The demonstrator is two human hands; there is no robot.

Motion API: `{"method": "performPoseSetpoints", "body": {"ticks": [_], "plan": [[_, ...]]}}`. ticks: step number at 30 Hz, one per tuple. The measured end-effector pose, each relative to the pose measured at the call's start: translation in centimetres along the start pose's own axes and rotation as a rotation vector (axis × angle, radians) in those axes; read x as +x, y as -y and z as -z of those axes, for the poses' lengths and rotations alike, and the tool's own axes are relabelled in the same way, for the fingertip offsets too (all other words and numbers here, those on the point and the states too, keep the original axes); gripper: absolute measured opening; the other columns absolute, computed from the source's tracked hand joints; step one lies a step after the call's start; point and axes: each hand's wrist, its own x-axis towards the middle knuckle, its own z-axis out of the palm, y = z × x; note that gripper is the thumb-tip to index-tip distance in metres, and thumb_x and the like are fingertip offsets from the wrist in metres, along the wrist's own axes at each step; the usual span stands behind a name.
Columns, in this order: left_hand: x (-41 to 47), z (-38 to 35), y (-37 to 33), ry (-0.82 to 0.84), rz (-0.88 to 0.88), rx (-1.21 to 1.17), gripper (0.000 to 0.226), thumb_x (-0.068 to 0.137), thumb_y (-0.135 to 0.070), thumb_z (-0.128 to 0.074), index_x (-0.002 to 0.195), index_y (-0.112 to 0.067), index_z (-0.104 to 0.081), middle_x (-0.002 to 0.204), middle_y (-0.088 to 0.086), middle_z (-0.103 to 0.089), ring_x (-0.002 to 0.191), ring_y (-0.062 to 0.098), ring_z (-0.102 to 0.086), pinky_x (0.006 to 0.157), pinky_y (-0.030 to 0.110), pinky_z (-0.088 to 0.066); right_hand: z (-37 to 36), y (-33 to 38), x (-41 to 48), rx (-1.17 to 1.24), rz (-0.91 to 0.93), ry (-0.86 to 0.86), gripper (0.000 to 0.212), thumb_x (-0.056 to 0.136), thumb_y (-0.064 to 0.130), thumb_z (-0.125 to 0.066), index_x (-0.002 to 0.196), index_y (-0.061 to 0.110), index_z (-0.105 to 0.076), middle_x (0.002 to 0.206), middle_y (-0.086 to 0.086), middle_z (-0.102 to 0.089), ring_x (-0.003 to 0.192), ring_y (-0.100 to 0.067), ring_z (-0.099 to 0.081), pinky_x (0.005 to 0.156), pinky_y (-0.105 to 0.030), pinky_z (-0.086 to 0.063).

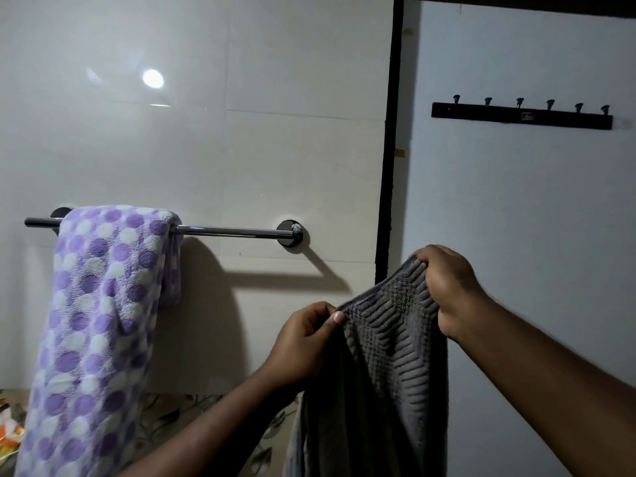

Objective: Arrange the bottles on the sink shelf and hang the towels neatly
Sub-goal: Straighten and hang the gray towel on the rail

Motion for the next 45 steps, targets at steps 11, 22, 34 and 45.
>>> {"method": "performPoseSetpoints", "body": {"ticks": [11, 22, 34, 45], "plan": [[1.8, -0.1, -2.1, -0.018, -0.165, 0.227, 0.008, 0.1, -0.016, -0.063, 0.099, -0.012, -0.056, 0.085, 0.004, -0.07, 0.069, 0.01, -0.055, 0.064, 0.028, -0.043, -0.8, -1.4, -1.3, -0.612, 0.264, 0.606, 0.03, 0.085, 0.043, -0.064, 0.07, 0.018, -0.066, 0.064, 0.006, -0.062, 0.062, -0.012, -0.06, 0.065, -0.034, -0.045], [0.9, 1.2, -1.3, -0.127, -0.116, 0.655, 0.01, 0.095, -0.01, -0.052, 0.09, -0.018, -0.052, 0.081, -0.002, -0.063, 0.078, 0.024, -0.057, 0.066, 0.036, -0.039, -0.4, -2.8, -0.1, -0.836, 0.552, 0.261, 0.023, 0.081, 0.028, -0.068, 0.102, 0.036, -0.071, 0.119, 0.021, -0.059, 0.099, -0.004, -0.06, 0.084, -0.026, -0.048], [0.7, 0.3, -1.7, -0.033, -0.193, 0.726, 0.007, 0.096, -0.02, -0.055, 0.092, -0.022, -0.05, 0.083, 0.004, -0.067, 0.072, 0.024, -0.056, 0.061, 0.036, -0.039, -1.5, -2.8, -0.1, -0.624, 0.528, 0.369, 0.02, 0.09, 0.045, -0.069, 0.083, 0.028, -0.076, 0.084, 0.016, -0.076, 0.084, 0.0, -0.069, 0.084, -0.032, -0.056], [0.4, -0.1, -1.2, -0.166, -0.339, 0.459, 0.036, 0.091, -0.005, -0.063, 0.107, -0.034, -0.05, 0.112, -0.013, -0.056, 0.077, 0.015, -0.057, 0.065, 0.035, -0.051, -1.3, -1.6, 0.6, -0.403, 0.525, 0.393, 0.014, 0.084, 0.034, -0.08, 0.082, 0.021, -0.074, 0.084, 0.007, -0.076, 0.086, -0.008, -0.071, 0.092, -0.041, -0.056]]}}
